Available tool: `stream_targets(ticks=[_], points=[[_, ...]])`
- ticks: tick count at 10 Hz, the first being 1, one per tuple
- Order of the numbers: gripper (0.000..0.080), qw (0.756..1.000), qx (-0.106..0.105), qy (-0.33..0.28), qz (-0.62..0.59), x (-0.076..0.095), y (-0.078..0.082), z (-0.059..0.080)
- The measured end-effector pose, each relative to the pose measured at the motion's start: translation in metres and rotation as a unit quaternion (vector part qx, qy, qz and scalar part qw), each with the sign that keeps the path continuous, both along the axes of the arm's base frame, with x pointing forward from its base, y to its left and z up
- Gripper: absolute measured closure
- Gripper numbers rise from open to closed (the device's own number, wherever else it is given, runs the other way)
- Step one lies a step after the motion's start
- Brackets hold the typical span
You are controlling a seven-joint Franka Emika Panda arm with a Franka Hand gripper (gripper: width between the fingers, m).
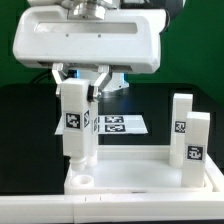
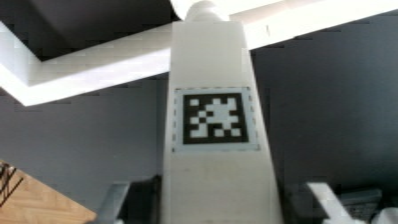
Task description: Assemble desk
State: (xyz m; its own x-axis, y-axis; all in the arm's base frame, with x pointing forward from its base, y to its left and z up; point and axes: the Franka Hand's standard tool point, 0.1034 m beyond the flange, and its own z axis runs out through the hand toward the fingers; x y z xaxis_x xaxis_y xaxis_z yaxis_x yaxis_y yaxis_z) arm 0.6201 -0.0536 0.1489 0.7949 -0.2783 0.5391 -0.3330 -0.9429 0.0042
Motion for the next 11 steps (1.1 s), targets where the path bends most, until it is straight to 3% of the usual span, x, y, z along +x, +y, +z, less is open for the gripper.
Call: stream_targets(ticks=[2,4,11], points=[[0.0515,1.0,-0.001,0.0,0.0,0.0,0.001,-0.003],[0.0514,1.0,-0.005,0.007,0.006,-0.003,0.007,-0.015],[0.0514,1.0,-0.014,0.005,0.011,-0.003,0.004,-0.02]])
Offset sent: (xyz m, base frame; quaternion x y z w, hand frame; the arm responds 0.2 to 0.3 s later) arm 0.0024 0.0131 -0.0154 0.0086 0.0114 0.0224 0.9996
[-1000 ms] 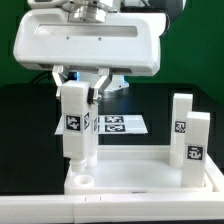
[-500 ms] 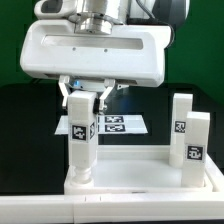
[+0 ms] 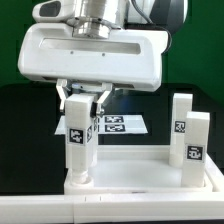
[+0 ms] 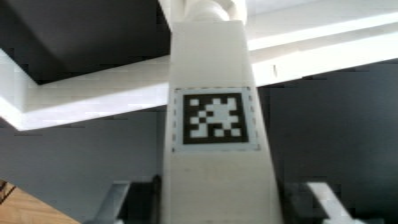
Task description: Assemble desk
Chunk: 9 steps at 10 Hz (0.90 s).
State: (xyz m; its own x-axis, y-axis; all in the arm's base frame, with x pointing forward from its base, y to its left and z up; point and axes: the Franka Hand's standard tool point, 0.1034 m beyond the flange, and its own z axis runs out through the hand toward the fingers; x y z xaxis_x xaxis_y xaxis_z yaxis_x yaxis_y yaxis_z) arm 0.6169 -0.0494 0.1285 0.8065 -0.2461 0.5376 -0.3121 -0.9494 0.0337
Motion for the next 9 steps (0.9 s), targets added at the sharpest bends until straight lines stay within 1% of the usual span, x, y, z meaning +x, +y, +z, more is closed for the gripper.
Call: stream_targets(ticks=[3,6,8,9], points=[[0.0514,1.0,-0.002,-0.004,0.006,0.001,0.006,-0.003],[0.0514,1.0,-0.005,0.001,0.01,-0.001,0.003,-0.005],[0.0514,1.0,-0.012,0.004,0.014,-0.003,0.001,-0.013],[0.0514,1.0,-0.017,-0.007,0.018,-0.001,0.003,-0.013]])
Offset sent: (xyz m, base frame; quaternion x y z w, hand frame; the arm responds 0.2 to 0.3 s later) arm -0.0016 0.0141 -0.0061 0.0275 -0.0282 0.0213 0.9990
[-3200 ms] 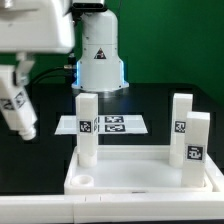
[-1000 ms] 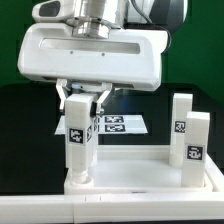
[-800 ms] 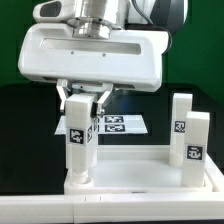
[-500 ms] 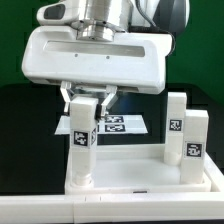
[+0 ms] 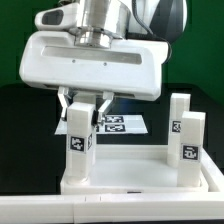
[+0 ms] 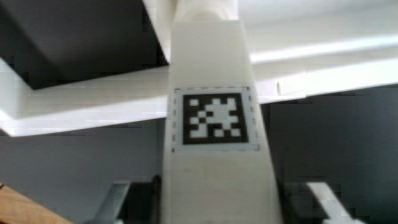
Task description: Assemble desk
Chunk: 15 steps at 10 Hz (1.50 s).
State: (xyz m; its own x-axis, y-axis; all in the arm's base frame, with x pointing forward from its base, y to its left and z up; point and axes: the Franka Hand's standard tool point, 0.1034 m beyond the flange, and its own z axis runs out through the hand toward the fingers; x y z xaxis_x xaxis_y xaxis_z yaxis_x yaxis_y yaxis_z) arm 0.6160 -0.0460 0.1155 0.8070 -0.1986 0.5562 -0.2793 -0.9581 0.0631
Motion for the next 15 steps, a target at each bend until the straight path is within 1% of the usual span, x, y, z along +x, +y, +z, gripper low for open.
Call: stream_targets(ticks=[4,5,6,7,8,9,10,11,12,14,15], points=[[0.0507,1.0,-0.003,-0.003,0.001,0.0,-0.001,0.0],[0.0297,1.0,-0.003,-0.003,0.002,0.0,-0.001,0.0],[0.0198,1.0,-0.004,-0.003,0.002,0.0,-0.001,0.0],[0.0198,1.0,-0.003,0.003,0.002,0.0,-0.002,-0.001],[0.0159,0.999,0.016,0.031,-0.01,0.002,-0.011,0.006],[0.0152,0.999,0.03,0.031,-0.019,0.011,-0.017,0.019],[0.0152,0.998,0.041,0.05,-0.026,0.014,-0.021,0.019],[0.0152,0.993,0.065,0.097,-0.034,0.017,-0.021,0.019],[0.015,0.99,0.077,0.113,-0.043,0.02,-0.017,0.02],[0.015,0.976,0.104,0.18,-0.061,0.009,-0.008,0.009],[0.015,0.967,0.117,0.219,-0.066,0.009,-0.01,0.009]])
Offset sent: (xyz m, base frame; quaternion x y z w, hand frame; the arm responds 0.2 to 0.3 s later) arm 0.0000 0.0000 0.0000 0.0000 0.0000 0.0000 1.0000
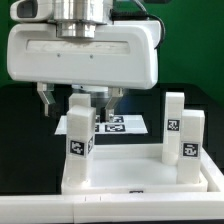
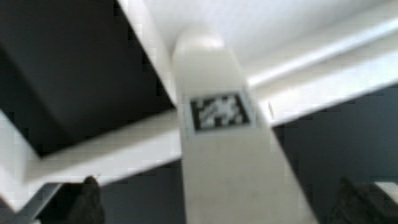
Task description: Assemble desk
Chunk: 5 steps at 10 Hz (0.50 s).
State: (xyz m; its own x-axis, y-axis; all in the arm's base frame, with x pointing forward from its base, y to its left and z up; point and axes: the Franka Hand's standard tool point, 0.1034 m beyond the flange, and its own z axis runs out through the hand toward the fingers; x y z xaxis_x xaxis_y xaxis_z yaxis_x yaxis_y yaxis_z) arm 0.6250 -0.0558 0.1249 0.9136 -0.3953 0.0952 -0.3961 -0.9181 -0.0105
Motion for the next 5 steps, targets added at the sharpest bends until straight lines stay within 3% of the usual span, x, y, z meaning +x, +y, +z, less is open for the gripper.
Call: stream_targets(ticks=[3,4,5], points=[[0.015,0.999,0.008,0.031,-0.01,-0.0013,-0.0036,-0.0041],[0.0245,0.999,0.008,0.031,-0.016,-0.0014,-0.0037,-0.0044],[0.0422,0.999,0.008,0.031,-0.016,-0.0015,-0.004,-0.0045]])
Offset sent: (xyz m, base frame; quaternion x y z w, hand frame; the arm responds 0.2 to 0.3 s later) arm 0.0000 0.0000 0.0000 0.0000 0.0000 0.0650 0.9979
